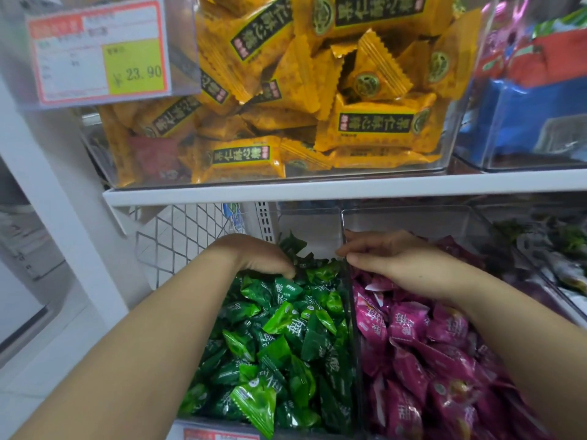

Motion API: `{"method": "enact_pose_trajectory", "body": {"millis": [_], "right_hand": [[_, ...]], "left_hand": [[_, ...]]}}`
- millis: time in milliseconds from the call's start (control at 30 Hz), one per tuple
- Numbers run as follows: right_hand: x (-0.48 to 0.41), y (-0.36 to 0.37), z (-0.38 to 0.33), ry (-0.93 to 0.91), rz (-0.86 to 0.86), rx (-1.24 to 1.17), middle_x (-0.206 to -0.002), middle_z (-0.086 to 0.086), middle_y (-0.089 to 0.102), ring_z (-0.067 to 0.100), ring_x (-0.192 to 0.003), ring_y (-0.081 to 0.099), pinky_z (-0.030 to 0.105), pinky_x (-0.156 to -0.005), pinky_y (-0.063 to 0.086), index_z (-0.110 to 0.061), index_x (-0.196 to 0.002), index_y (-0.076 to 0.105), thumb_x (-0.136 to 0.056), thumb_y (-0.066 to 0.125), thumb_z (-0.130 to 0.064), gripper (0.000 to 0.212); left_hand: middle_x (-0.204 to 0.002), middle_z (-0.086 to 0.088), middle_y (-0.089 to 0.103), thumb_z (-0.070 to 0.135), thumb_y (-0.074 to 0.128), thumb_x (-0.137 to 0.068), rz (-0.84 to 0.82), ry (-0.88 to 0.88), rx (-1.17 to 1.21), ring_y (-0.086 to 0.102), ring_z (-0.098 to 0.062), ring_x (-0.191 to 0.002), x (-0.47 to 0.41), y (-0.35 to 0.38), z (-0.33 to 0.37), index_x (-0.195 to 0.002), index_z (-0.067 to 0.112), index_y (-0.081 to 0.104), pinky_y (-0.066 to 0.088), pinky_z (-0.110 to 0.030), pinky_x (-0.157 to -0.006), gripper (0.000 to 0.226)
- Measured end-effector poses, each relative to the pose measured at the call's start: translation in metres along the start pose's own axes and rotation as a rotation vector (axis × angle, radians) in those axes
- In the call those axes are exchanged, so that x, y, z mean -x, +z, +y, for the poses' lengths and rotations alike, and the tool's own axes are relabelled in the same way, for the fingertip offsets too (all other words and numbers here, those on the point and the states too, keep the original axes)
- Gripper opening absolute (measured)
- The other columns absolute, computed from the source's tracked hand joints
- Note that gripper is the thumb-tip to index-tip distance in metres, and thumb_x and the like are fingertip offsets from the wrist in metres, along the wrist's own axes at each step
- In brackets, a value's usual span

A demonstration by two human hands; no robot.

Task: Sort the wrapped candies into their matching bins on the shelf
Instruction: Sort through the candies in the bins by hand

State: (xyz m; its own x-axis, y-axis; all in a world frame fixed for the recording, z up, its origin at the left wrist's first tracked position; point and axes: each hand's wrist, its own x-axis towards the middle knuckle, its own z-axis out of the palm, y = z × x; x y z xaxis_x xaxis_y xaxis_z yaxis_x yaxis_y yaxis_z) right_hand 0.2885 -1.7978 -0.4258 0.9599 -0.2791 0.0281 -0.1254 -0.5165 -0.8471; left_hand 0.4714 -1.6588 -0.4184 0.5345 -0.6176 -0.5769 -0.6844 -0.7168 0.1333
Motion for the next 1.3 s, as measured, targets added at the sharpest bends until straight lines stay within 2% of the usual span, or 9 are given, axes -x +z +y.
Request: {"method": "enact_pose_trajectory", "body": {"millis": [133, 300, 433, 533, 700, 933, 1067, 1300], "right_hand": [[0.000, 0.000, 0.000, 0.000, 0.005, 0.008, -0.121, -0.023, 0.053, -0.007, -0.098, 0.056, 0.003, -0.061, 0.045, -0.042, -0.096, 0.069, -0.089, 0.061, -0.036, 0.013], [0.001, 0.002, -0.001, -0.012, 0.008, 0.004, -0.126, -0.023, 0.048, -0.009, -0.098, 0.054, 0.002, -0.060, 0.044, -0.042, -0.095, 0.068, -0.089, 0.061, -0.034, 0.013], [0.000, 0.002, 0.000, -0.013, 0.019, 0.018, -0.132, -0.020, 0.049, -0.006, -0.098, 0.057, 0.004, -0.063, 0.045, -0.043, -0.091, 0.069, -0.088, 0.062, -0.035, 0.011], [0.000, 0.001, -0.001, -0.006, 0.008, 0.019, -0.130, -0.019, 0.050, -0.009, -0.095, 0.055, -0.001, -0.058, 0.040, -0.043, -0.093, 0.067, -0.089, 0.061, -0.033, 0.012], [0.000, -0.001, 0.000, 0.007, 0.000, 0.030, -0.134, -0.019, 0.050, -0.007, -0.096, 0.057, 0.000, -0.058, 0.041, -0.043, -0.095, 0.068, -0.089, 0.060, -0.037, 0.011], [-0.001, 0.000, 0.000, -0.001, -0.004, 0.024, -0.132, -0.016, 0.053, -0.005, -0.093, 0.059, 0.001, -0.058, 0.041, -0.043, -0.092, 0.068, -0.089, 0.060, -0.036, 0.011], [-0.003, 0.000, 0.001, -0.002, -0.001, 0.023, -0.132, -0.017, 0.053, 0.001, -0.093, 0.064, 0.006, -0.063, 0.045, -0.045, -0.090, 0.069, -0.088, 0.061, -0.038, 0.010], [-0.003, 0.001, 0.002, -0.017, -0.001, 0.015, -0.138, -0.020, 0.045, -0.004, -0.101, 0.057, 0.007, -0.064, 0.047, -0.043, -0.093, 0.068, -0.089, 0.061, -0.035, 0.011]], "left_hand": [[-0.159, -0.007, 0.014, 0.040, 0.042, -0.097, 0.028, -0.019, 0.078, 0.016, -0.023, -0.145, -0.005, 0.004, 0.009, -0.151, 0.018, 0.019, 0.020, -0.032, -0.111, 0.063], [-0.157, -0.002, 0.022, 0.047, 0.050, -0.092, 0.008, 0.016, -0.023, 0.021, -0.022, -0.143, -0.009, 0.011, 0.015, -0.149, 0.023, 0.028, 0.022, -0.035, -0.111, 0.066], [-0.157, -0.004, 0.023, 0.052, 0.059, -0.086, 0.006, 0.043, -0.069, 0.024, -0.025, -0.142, -0.010, 0.011, 0.013, -0.150, 0.023, 0.023, 0.025, -0.038, -0.111, 0.080], [-0.157, -0.002, 0.023, 0.056, 0.061, -0.083, 0.011, 0.063, -0.097, 0.025, -0.025, -0.142, -0.007, 0.009, 0.010, -0.150, 0.023, 0.023, 0.025, -0.039, -0.112, 0.084], [-0.150, 0.000, 0.034, 0.049, 0.064, -0.083, 0.014, 0.145, -0.071, 0.035, -0.022, -0.135, -0.005, 0.010, 0.005, -0.141, 0.029, 0.039, 0.031, -0.034, -0.106, 0.066], [-0.148, 0.000, 0.036, 0.044, 0.066, -0.083, 0.025, 0.183, -0.035, 0.038, -0.021, -0.130, -0.006, 0.010, 0.003, -0.136, 0.032, 0.042, 0.032, -0.028, -0.097, 0.060], [-0.147, 0.000, 0.037, 0.043, 0.067, -0.082, 0.026, 0.191, -0.010, 0.039, -0.021, -0.129, -0.005, 0.012, 0.001, -0.136, 0.032, 0.041, 0.034, -0.031, -0.101, 0.061], [-0.150, 0.001, 0.035, 0.054, 0.066, -0.079, -0.017, 0.144, 0.034, 0.035, -0.021, -0.135, -0.006, 0.011, 0.004, -0.144, 0.026, 0.035, 0.031, -0.039, -0.111, 0.077]]}}
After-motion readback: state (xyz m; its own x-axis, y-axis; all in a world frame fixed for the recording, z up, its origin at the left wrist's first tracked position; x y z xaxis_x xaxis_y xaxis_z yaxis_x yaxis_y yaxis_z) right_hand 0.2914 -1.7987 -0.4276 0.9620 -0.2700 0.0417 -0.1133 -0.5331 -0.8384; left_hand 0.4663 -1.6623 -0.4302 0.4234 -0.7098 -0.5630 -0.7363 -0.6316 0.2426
